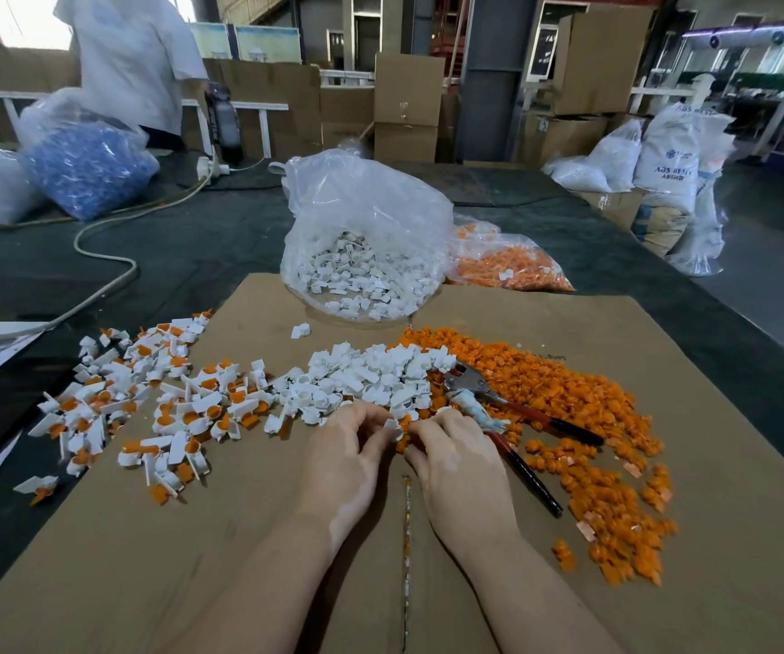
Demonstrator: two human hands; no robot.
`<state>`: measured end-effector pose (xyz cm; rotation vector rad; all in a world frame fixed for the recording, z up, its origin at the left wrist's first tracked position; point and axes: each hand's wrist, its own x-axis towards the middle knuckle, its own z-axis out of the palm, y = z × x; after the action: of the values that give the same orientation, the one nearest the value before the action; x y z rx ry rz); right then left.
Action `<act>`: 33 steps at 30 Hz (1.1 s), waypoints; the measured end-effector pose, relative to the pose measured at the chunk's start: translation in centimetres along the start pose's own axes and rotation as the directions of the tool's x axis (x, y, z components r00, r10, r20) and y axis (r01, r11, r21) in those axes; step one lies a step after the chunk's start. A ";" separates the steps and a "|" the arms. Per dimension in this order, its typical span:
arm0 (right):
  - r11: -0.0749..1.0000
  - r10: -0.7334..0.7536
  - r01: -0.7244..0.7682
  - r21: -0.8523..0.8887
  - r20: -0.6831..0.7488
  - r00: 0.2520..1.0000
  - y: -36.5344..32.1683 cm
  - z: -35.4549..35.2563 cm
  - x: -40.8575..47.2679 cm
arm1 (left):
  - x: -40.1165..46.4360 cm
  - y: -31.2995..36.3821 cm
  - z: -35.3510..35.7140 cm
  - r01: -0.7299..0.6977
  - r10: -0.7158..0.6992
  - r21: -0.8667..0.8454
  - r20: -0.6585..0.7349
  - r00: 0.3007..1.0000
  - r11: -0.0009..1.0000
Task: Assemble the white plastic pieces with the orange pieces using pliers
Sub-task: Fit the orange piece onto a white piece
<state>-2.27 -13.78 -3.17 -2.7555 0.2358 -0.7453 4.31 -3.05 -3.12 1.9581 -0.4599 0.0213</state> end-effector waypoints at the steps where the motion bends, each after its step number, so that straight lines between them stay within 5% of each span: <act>1: 1.000 0.004 -0.004 -0.008 0.011 1.000 0.0 0.0 0.0 | 0.0 0.0 0.0 -0.003 0.003 -0.001 0.000 1.000 1.000; 13: 1.000 0.016 -0.016 0.014 -0.037 0.999 -0.3 -0.3 0.0 | -0.2 0.1 -0.1 -0.018 0.018 0.045 0.001 1.000 0.999; 19: 0.966 0.066 -0.033 0.255 -0.121 0.990 0.2 -0.5 -0.3 | -0.3 0.1 0.0 0.007 -0.010 0.061 0.052 0.999 0.998; 28: 0.726 0.296 -0.242 0.643 0.025 0.955 0.8 -1.1 -0.1 | -0.3 -0.1 0.1 0.004 -0.011 0.059 0.119 0.993 0.998; 33: 0.773 0.276 -0.261 0.578 0.064 0.959 0.8 -1.0 -0.1 | -0.3 -0.2 0.0 0.045 -0.041 -0.023 0.141 0.989 0.999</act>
<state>-2.98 -14.70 -2.61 -2.0718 0.3343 -0.6391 4.11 -2.85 -3.36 1.9508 -0.5079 -0.1504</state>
